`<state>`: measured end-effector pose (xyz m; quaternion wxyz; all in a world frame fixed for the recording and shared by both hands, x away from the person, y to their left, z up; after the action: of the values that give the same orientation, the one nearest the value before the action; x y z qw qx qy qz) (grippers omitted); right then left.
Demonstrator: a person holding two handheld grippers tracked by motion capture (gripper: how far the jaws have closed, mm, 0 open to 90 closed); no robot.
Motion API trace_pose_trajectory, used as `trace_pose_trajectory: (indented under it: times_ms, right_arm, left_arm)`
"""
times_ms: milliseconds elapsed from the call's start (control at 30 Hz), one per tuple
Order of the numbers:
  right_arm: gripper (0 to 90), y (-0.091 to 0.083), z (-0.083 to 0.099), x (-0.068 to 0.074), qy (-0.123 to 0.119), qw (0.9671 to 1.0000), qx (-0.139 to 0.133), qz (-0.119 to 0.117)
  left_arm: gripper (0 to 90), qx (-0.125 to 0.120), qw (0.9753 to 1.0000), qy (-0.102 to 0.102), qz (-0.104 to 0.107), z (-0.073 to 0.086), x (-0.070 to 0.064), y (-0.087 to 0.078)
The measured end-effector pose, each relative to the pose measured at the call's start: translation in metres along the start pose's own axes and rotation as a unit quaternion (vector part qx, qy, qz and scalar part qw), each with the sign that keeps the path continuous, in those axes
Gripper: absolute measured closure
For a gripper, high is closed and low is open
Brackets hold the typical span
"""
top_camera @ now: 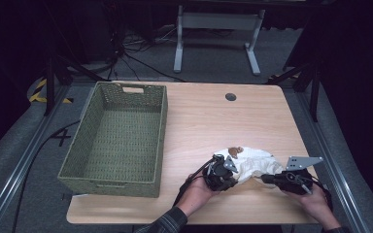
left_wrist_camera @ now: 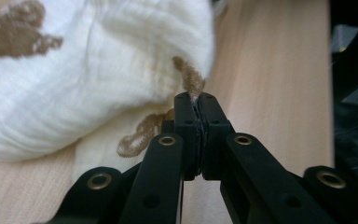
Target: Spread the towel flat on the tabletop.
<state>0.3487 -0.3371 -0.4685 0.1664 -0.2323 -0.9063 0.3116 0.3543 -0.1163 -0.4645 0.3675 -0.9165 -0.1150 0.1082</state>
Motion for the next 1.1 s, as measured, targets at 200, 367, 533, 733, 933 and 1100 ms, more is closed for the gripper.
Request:
trace_pose_trajectory:
  times_ms: [200,367,533,733,933,1100]
  right_arm:
    - [89.6,-0.002,-0.010,-0.009,-0.002,0.9999,-0.011,0.012]
    - [89.7,0.005,-0.013,-0.020,0.001,0.9998,0.002,0.019]
    - [89.6,0.018,-0.011,-0.032,0.010,0.9994,0.023,0.022]
    - [89.5,0.027,-0.007,-0.039,0.013,0.9982,0.049,0.032]
    - [85.0,0.016,-0.012,-0.033,0.009,0.9992,0.021,0.033]
    - [83.1,0.010,-0.012,-0.018,0.000,0.9998,0.007,0.016]
  left_arm:
    - [88.4,-0.048,0.9988,-0.005,-0.001,-0.015,0.007,-0.027]
    - [88.3,-0.047,0.9978,-0.040,-0.024,-0.010,0.033,-0.026]
    - [87.9,-0.042,0.9955,-0.071,-0.047,0.000,0.053,-0.015]
    - [84.9,-0.011,0.9928,-0.092,-0.075,0.014,0.068,0.003]
    - [70.4,-0.023,0.9922,-0.092,-0.080,0.013,0.060,-0.011]
    - [67.5,-0.024,0.9938,-0.080,-0.073,0.015,0.044,-0.024]
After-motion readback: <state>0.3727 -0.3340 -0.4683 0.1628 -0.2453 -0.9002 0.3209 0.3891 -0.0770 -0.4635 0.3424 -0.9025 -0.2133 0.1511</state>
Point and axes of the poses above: each handheld gripper's, and its own axes: y roughly forward along the jaws, z roughly out of its underside, x roughly to its left, the point moved 5 cm from there along y, roughly forward along the jaws, and after that the axes turned 4 degrees about -z, right-handed, at the moved point
